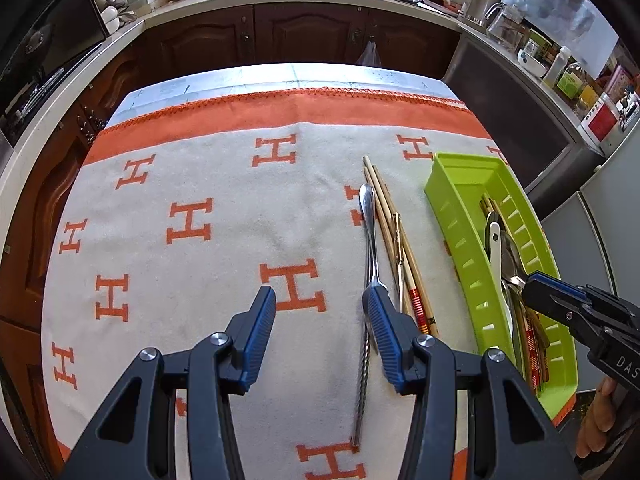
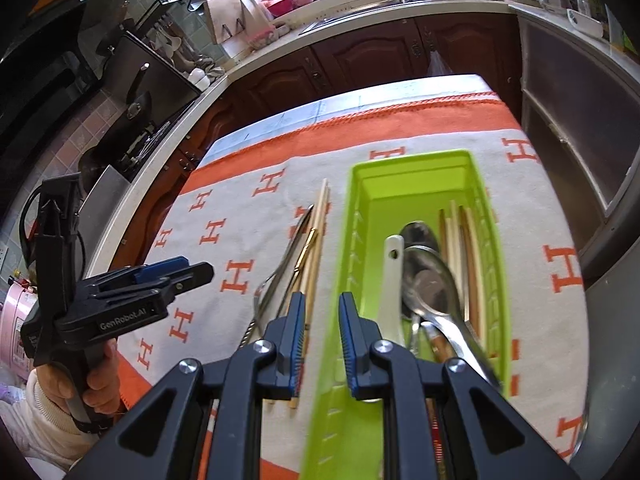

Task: Organize utensils
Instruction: 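Move both tools back over the remaining utensils, then grasp the metal fork with the right tool while the left tool grasps a metal chopstick, then carry the fork and metal chopstick into the green tray and open both tools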

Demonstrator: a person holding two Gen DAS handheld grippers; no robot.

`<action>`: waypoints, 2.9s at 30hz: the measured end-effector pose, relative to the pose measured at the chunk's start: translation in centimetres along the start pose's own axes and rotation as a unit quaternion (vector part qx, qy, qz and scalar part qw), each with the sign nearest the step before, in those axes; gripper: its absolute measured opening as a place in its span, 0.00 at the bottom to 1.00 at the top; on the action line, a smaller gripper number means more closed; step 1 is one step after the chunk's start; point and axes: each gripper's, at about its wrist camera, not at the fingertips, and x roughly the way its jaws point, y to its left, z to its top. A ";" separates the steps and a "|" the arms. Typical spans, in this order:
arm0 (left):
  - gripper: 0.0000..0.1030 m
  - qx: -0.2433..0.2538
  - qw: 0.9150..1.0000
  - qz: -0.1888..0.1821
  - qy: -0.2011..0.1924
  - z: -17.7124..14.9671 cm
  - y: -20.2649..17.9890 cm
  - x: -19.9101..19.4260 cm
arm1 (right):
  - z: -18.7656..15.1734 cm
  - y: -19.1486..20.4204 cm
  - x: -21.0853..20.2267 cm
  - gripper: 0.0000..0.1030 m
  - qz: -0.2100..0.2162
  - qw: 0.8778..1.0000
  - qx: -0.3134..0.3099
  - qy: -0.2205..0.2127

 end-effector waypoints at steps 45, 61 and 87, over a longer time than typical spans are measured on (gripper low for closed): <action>0.50 -0.008 1.000 -0.014 0.007 -2.6 2.1 2.0 | 0.5 5.3 7.9 0.02 0.042 0.998 0.024 0.051; 0.30 0.074 0.996 0.034 0.028 -2.3 -3.5 5.4 | -0.6 1.3 2.8 0.02 0.028 0.998 0.051 -0.008; 0.03 0.028 0.997 -0.067 -0.005 -0.2 -7.7 -3.4 | -3.5 -2.9 -2.7 0.02 0.016 0.997 0.062 -0.040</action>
